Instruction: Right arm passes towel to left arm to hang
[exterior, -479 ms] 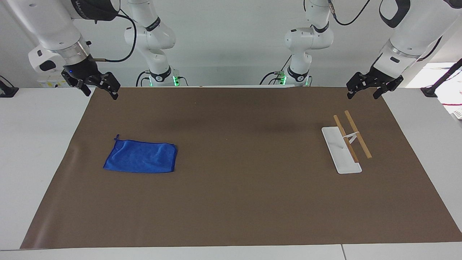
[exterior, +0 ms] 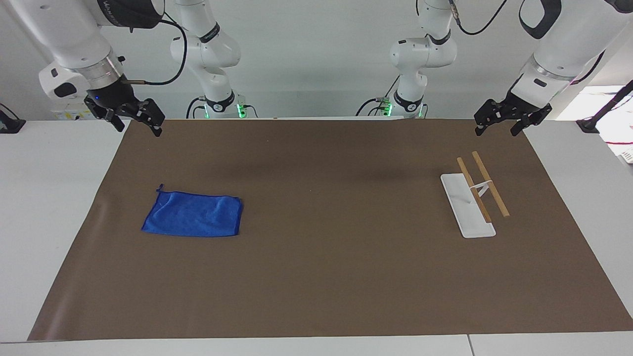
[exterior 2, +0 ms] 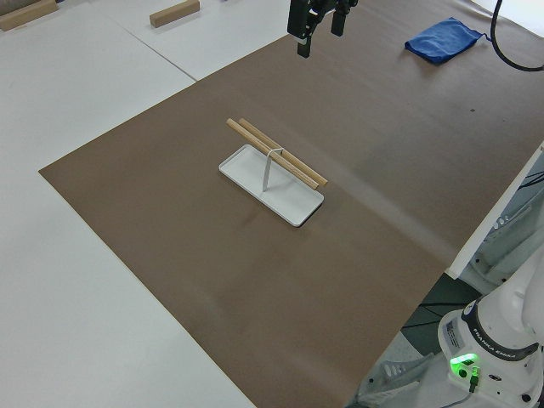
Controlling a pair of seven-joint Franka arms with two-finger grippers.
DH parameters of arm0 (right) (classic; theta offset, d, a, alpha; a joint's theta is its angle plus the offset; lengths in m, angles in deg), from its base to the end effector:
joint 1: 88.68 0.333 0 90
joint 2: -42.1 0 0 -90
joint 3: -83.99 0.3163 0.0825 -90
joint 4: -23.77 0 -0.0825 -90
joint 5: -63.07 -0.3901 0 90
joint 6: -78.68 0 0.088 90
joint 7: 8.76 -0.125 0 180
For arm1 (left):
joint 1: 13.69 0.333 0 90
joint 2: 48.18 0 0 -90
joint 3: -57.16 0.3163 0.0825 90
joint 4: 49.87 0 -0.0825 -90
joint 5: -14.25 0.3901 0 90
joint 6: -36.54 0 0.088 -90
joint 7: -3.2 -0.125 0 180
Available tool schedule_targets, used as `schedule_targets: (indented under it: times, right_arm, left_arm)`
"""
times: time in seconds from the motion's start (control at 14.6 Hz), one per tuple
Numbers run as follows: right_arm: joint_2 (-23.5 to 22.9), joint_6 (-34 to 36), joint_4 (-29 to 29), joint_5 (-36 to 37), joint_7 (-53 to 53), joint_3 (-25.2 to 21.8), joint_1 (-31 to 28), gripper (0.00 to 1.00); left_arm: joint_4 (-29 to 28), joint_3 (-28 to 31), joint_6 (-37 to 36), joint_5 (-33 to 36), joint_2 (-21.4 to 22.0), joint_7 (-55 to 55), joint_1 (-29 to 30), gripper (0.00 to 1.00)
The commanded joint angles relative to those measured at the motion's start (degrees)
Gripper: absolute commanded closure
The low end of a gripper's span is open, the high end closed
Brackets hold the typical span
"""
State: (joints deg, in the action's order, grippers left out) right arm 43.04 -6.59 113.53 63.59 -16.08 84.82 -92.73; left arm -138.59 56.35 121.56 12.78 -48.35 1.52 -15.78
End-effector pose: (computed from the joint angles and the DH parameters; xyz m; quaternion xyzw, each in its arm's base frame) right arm 0.5448 -0.0318 0.6109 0.9953 -0.0920 -0.0308 0.0058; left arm 0.5504 -0.0313 0.6085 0.9985 -0.0406 -0.0339 0.0125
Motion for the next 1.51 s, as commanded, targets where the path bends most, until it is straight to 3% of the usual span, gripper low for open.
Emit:
schedule_targets:
  times: [0.0,0.21,0.41,0.62,0.89,1.16,1.44]
  right_arm:
    - [0.5,0.9,0.0,-0.1,-0.7,0.1,-0.3,0.00]
    - [1.3,-1.3,2.4,-0.2,-1.0,0.2,0.1,0.00]
    - [6.4,-8.8,13.9,-0.3,-0.6,0.4,0.2,0.00]
    - [10.3,-28.6,30.6,-0.3,4.0,0.4,0.0,0.00]
    - [2.3,-37.8,35.2,-0.8,7.7,0.4,-0.8,0.00]
    - [-1.1,-52.8,42.6,-1.0,10.6,0.4,-0.7,0.00]
    - [-4.9,-58.0,43.6,-1.0,10.6,0.3,-1.0,0.00]
  left_arm:
    - [-1.9,0.2,1.0,1.0,1.6,-0.7,-0.6,0.00]
    - [-2.4,0.2,0.7,1.0,1.9,-0.6,-0.6,0.00]
    - [-2.4,0.2,0.8,1.0,1.9,-0.3,-0.6,0.00]
    - [-2.4,0.2,0.7,1.0,1.9,-0.3,-0.6,0.00]
    - [-2.4,0.2,0.8,1.0,1.9,-0.3,-0.6,0.00]
    - [-2.4,0.2,0.8,1.0,1.9,-0.3,-0.1,0.00]
    - [-2.4,0.3,0.4,1.0,1.9,-0.3,0.1,0.00]
